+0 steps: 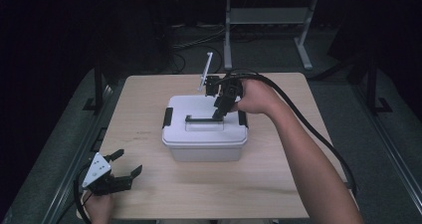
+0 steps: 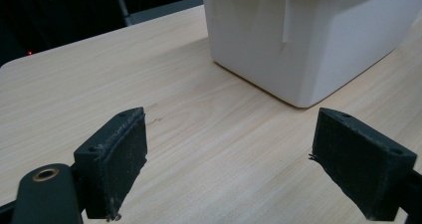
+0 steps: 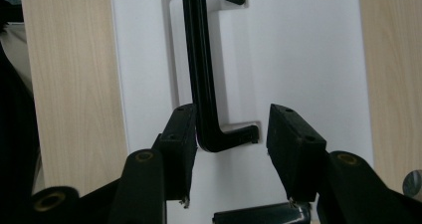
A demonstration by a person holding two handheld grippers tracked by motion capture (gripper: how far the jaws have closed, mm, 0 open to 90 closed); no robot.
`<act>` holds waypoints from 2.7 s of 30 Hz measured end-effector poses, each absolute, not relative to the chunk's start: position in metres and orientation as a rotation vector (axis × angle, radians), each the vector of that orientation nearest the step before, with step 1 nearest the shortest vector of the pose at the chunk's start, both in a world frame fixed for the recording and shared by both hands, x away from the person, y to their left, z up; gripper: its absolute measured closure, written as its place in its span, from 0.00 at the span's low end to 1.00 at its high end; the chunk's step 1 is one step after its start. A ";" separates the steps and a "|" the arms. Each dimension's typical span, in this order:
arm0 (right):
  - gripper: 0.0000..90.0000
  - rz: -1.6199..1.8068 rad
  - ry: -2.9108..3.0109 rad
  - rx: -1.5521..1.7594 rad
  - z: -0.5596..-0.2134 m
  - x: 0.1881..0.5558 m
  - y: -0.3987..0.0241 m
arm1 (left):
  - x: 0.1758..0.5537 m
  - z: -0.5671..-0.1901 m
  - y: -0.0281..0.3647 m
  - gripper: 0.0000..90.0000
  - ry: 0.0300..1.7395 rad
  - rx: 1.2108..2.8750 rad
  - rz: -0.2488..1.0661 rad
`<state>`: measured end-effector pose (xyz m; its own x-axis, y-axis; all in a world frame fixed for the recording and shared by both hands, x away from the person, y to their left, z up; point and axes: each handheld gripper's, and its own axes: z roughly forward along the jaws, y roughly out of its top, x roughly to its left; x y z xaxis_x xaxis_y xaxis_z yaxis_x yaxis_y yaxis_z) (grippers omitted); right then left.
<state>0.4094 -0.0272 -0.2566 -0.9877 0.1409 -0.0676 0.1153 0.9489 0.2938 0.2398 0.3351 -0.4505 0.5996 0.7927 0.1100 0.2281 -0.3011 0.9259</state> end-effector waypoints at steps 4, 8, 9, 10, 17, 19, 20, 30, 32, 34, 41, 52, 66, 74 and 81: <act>0.59 0.443 3.011 0.205 -0.255 0.409 -0.030 | 0.240 -0.450 0.335 0.15 0.827 1.832 0.711; 0.58 0.435 3.012 0.219 -0.255 0.409 -0.034 | 0.240 -0.451 0.336 0.15 0.829 1.829 0.710; 0.57 0.436 3.010 0.223 -0.256 0.409 -0.035 | 0.240 -0.451 0.336 0.15 0.830 1.829 0.710; 0.56 0.433 3.008 0.225 -0.256 0.409 -0.037 | 0.240 -0.451 0.336 0.15 0.831 1.829 0.711; 0.55 0.428 3.001 0.260 -0.256 0.408 -0.047 | 0.240 -0.451 0.335 0.15 0.827 1.835 0.713; 0.54 0.424 2.999 0.261 -0.256 0.408 -0.049 | 0.240 -0.451 0.335 0.15 0.827 1.838 0.715; 0.54 0.423 2.997 0.268 -0.256 0.407 -0.050 | 0.240 -0.451 0.335 0.15 0.828 1.838 0.715; 0.52 0.411 2.996 0.298 -0.259 0.407 -0.064 | 0.240 -0.451 0.335 0.15 0.826 1.840 0.713; 0.52 0.402 2.999 0.307 -0.259 0.406 -0.065 | 0.241 -0.451 0.335 0.15 0.826 1.841 0.713; 0.52 0.402 2.999 0.306 -0.260 0.406 -0.066 | 0.241 -0.451 0.335 0.15 0.826 1.840 0.713; 0.52 0.392 2.998 0.321 -0.262 0.406 -0.075 | 0.241 -0.451 0.335 0.15 0.826 1.840 0.714; 0.51 0.379 2.995 0.357 -0.266 0.402 -0.090 | 0.241 -0.451 0.334 0.15 0.827 1.840 0.714; 0.48 0.382 2.991 0.393 -0.275 0.399 -0.104 | 0.241 -0.451 0.333 0.15 0.824 1.842 0.715; 0.46 0.387 2.989 0.428 -0.283 0.397 -0.115 | 0.241 -0.451 0.333 0.15 0.822 1.843 0.717; 0.44 0.403 2.985 0.461 -0.289 0.395 -0.124 | 0.241 -0.451 0.333 0.15 0.822 1.850 0.717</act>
<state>0.3949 -0.1242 -0.2891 -0.9499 0.3080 -0.0526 0.2831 0.9196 0.2725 0.2413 0.3327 -0.4508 0.6016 0.7892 0.1236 0.2299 -0.3192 0.9194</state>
